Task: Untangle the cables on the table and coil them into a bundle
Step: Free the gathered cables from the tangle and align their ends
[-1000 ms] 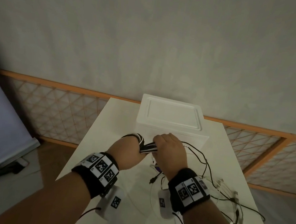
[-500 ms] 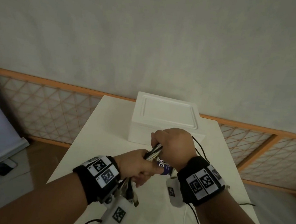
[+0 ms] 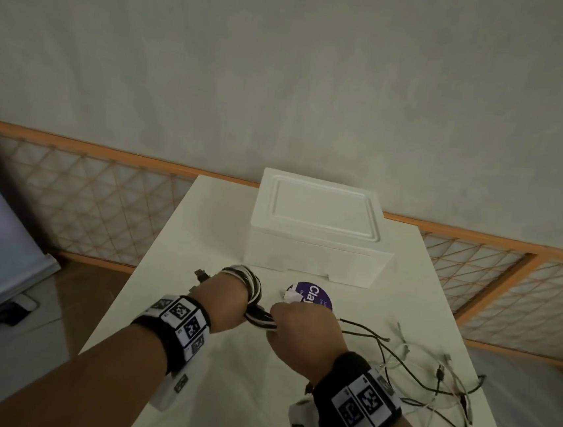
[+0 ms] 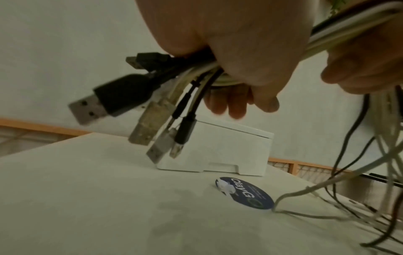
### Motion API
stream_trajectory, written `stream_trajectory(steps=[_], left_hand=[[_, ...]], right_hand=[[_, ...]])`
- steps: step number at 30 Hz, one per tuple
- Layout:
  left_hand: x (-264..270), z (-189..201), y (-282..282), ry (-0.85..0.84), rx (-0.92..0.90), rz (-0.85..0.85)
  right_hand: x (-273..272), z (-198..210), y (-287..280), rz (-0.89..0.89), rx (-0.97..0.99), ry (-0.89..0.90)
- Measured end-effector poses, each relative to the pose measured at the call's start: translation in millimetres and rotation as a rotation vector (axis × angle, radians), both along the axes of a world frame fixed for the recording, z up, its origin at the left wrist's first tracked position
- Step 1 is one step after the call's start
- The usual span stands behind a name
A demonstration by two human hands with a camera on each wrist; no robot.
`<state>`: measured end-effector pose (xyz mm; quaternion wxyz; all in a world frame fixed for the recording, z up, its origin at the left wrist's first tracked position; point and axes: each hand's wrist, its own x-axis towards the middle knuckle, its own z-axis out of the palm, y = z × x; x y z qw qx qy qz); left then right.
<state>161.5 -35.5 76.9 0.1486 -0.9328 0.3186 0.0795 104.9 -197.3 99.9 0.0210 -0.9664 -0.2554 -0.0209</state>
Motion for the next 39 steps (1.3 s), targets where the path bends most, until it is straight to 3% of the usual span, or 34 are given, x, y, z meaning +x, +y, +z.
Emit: stream_trajectory(steps=[5,10,13,16,21,22,24,25,26,32,35,37,39], left_hand=[[-19,-11,1,0.085,-0.548,0.166],[-47,-1,-16,0.432,-0.802,0.317],[-61,22,-24,0.723,-1.014,0.258],[-72,44,-29,0.859,-1.165,0.173],[-78,64,-28,1.054,-1.419,0.11],[-78,66,-27,1.071,-1.444,0.076],[-78,68,-25,1.087,-1.475,0.038],[-78,69,-24,1.08,-1.491,0.038],[-78,70,-22,1.073,-1.507,0.042],[-79,74,-21,1.053,-1.57,0.036],[-81,71,-22,1.013,-1.593,0.104],[-81,68,-22,0.99,-1.626,0.134],[-79,62,-22,0.982,-1.7,0.174]], right_hand=[[3,4,-10,-0.013,-0.047,-0.054],[15,37,-19,0.167,-0.032,-0.205],[26,50,-20,0.304,0.119,-0.313],[32,53,-14,0.353,0.36,-0.323],[31,49,2,0.209,0.658,-0.305],[31,46,2,0.151,0.69,-0.321],[26,43,5,0.018,0.747,-0.155],[23,42,5,-0.007,0.644,-0.136],[19,40,3,0.022,0.546,-0.198],[6,17,-1,0.037,0.713,-0.066],[3,17,0,0.0,0.704,-0.092],[-2,19,0,0.029,0.82,0.03],[-6,26,4,0.032,0.796,0.123]])
